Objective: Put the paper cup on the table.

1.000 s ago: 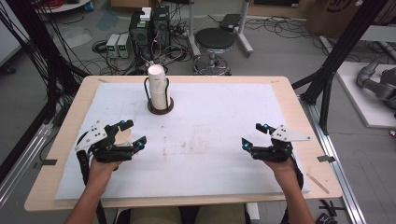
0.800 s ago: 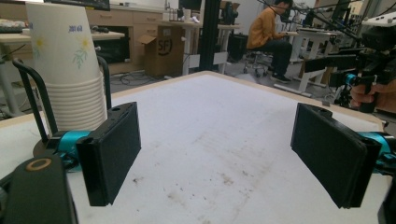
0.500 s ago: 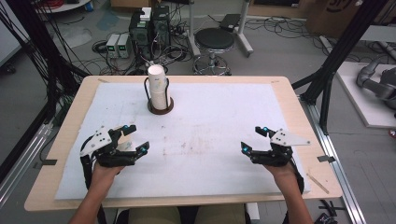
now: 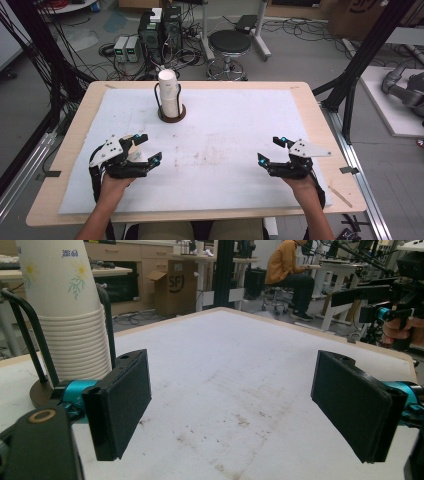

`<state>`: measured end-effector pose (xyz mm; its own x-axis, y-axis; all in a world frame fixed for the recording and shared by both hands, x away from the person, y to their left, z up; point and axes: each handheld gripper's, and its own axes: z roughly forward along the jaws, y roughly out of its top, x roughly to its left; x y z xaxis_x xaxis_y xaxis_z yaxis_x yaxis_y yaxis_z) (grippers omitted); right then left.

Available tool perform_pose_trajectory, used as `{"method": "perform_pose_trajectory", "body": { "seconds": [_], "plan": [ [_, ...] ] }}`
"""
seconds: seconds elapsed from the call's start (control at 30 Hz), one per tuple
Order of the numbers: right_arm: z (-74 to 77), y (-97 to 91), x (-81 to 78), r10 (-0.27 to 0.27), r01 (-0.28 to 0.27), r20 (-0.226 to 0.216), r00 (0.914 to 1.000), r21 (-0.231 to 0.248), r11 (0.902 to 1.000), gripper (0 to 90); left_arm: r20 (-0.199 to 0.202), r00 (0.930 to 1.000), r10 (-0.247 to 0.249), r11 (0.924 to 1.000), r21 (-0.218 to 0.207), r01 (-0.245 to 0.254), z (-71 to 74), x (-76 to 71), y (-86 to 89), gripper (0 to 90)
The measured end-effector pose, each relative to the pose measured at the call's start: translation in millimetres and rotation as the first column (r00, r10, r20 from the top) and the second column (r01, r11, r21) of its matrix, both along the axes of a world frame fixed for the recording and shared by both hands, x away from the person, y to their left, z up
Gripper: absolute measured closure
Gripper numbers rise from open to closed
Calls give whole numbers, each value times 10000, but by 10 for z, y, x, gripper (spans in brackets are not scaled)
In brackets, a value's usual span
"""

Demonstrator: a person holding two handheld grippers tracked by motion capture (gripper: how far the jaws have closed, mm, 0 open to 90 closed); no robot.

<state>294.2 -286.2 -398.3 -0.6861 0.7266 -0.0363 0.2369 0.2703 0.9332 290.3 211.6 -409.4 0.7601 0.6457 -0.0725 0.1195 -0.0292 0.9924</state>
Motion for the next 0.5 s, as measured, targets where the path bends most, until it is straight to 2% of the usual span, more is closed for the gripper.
{"method": "perform_pose_trajectory", "body": {
  "seconds": [0.5],
  "plan": [
    [10, -40, -5, -26, 26, 105, 9999, 16, 10000, 191, 7, 10000, 42, 10000, 14, -42, -6, -1, -7, 163]
  ]
}}
